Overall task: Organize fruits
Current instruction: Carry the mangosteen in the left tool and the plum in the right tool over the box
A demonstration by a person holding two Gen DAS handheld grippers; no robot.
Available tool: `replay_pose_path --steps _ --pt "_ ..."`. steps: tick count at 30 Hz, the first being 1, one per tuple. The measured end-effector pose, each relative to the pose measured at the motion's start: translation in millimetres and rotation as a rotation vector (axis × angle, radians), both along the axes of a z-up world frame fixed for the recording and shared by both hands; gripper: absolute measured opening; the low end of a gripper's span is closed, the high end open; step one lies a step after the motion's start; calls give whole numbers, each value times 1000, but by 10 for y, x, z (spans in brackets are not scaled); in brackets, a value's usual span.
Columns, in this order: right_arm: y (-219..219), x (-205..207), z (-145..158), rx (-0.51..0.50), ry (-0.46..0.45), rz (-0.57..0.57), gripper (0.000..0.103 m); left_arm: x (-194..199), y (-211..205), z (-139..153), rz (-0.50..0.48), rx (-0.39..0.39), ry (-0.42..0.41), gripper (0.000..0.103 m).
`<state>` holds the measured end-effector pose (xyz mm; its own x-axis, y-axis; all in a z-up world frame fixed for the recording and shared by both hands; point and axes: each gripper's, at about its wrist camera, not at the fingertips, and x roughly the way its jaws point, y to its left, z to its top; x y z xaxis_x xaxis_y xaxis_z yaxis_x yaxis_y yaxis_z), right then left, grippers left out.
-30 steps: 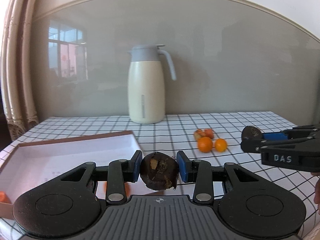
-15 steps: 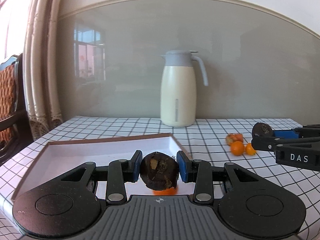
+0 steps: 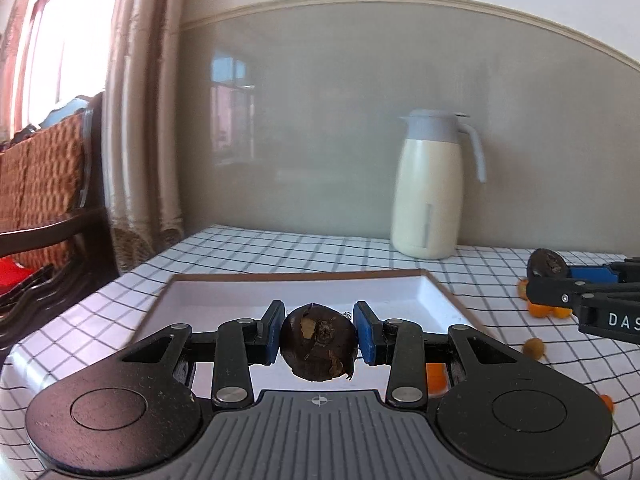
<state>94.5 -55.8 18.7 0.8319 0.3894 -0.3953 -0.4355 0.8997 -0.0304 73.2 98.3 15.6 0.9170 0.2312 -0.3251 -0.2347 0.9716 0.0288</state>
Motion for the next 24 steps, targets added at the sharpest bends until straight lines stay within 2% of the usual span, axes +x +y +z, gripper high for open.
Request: replay_pose_path --steps 13,24 --pt "347 103 -64 6 14 53 29 -24 480 -36 107 -10 3 38" --pt "587 317 -152 0 40 83 29 225 751 -64 155 -13 14 38"
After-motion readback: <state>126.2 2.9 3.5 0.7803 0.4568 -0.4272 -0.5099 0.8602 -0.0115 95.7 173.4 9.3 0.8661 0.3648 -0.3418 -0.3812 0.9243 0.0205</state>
